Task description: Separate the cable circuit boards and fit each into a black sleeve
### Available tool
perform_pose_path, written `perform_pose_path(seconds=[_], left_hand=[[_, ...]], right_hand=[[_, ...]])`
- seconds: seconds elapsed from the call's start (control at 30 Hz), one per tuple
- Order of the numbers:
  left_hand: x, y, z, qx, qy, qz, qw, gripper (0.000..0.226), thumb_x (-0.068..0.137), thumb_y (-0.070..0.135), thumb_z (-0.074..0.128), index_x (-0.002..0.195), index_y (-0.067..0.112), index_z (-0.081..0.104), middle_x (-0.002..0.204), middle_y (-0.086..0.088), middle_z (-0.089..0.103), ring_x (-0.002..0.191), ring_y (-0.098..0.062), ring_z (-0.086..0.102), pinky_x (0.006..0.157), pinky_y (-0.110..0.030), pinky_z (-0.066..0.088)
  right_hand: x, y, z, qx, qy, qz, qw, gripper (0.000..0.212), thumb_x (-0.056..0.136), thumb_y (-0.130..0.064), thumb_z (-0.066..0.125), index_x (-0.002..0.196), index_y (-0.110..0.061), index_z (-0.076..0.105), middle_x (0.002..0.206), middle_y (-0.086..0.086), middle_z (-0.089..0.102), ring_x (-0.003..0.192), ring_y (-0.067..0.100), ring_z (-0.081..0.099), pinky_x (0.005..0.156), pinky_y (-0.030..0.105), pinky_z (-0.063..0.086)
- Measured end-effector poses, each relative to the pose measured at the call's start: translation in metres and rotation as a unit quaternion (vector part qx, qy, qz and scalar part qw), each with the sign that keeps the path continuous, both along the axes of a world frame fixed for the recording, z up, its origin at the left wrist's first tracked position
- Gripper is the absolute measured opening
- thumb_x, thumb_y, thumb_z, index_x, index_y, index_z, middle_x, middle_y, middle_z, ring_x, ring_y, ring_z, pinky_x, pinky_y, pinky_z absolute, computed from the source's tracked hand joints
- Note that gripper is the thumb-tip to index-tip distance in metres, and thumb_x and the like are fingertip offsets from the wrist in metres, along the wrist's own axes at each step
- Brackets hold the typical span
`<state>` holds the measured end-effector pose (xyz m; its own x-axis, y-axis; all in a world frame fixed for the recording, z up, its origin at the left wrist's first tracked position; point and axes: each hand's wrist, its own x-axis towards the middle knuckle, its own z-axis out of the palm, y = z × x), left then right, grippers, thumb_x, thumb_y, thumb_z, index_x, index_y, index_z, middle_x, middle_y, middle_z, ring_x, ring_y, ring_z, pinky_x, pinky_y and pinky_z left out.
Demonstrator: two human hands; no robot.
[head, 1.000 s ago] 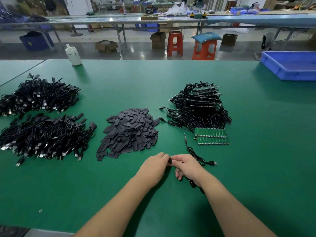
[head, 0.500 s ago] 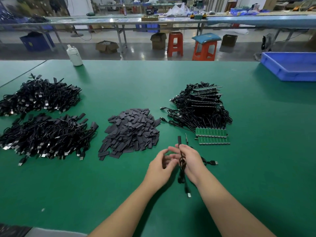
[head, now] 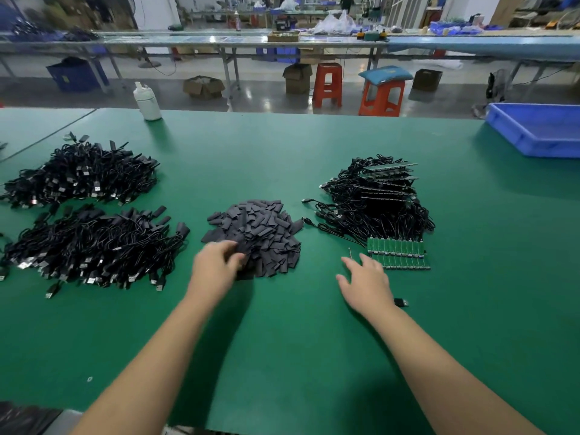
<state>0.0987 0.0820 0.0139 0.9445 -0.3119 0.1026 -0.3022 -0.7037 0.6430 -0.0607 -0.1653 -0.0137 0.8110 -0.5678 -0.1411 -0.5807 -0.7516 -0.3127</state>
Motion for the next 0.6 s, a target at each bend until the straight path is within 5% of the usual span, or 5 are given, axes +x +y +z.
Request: perform_pose_path(seconds=[0.07, 0.17, 0.33, 0.5, 0.6], left_hand=[[0.033, 0.030, 0.006, 0.087, -0.069, 0.065, 0.992, 0.030, 0.090, 0.030, 0.069, 0.117, 0.015, 0.070, 0.104, -0.007, 0.071, 0.088, -0.025, 0.066, 0.082, -0.040, 0.057], [0.075, 0.073, 0.010, 0.191, -0.099, 0.138, 0.967, 0.029, 0.091, 0.034, 0.067, 0.116, 0.019, 0.071, 0.101, -0.010, 0.072, 0.086, -0.030, 0.064, 0.070, -0.037, 0.055], [0.105, 0.111, 0.004, 0.331, -0.075, 0.186, 0.922, 0.035, 0.092, 0.033, 0.065, 0.121, 0.014, 0.065, 0.113, -0.019, 0.063, 0.106, -0.040, 0.054, 0.088, -0.046, 0.046], [0.087, 0.097, -0.003, 0.229, -0.195, 0.119, 0.946, 0.028, 0.087, 0.010, 0.067, 0.115, 0.004, 0.067, 0.104, -0.023, 0.062, 0.088, -0.039, 0.055, 0.074, -0.046, 0.048], [0.072, 0.074, -0.002, 0.217, -0.090, -0.021, 0.972, 0.015, 0.093, 0.022, 0.062, 0.104, 0.015, 0.070, 0.101, -0.005, 0.064, 0.078, -0.019, 0.061, 0.071, -0.035, 0.053]], right_hand=[[-0.007, -0.005, -0.007, -0.002, 0.042, 0.035, 0.999, 0.047, 0.100, -0.045, 0.046, 0.143, -0.025, 0.049, 0.155, 0.005, 0.039, 0.143, 0.026, 0.031, 0.116, 0.044, 0.028], [-0.014, -0.004, -0.012, -0.034, -0.019, 0.049, 0.998, 0.028, 0.098, -0.039, 0.054, 0.115, -0.021, 0.066, 0.121, -0.004, 0.064, 0.118, 0.019, 0.053, 0.100, 0.036, 0.043], [-0.019, 0.005, -0.009, 0.016, -0.075, -0.004, 0.997, 0.017, 0.094, -0.031, 0.063, 0.099, -0.023, 0.049, 0.087, -0.006, 0.061, 0.086, 0.019, 0.061, 0.075, 0.034, 0.050], [-0.018, 0.010, -0.013, 0.047, -0.069, -0.005, 0.996, 0.023, 0.098, -0.036, 0.056, 0.119, -0.026, 0.055, 0.083, -0.011, 0.063, 0.078, 0.011, 0.060, 0.065, 0.031, 0.047], [-0.017, 0.013, -0.013, 0.050, -0.083, -0.005, 0.995, 0.020, 0.100, -0.037, 0.052, 0.112, -0.028, 0.066, 0.101, -0.006, 0.063, 0.086, 0.015, 0.061, 0.075, 0.035, 0.053]])
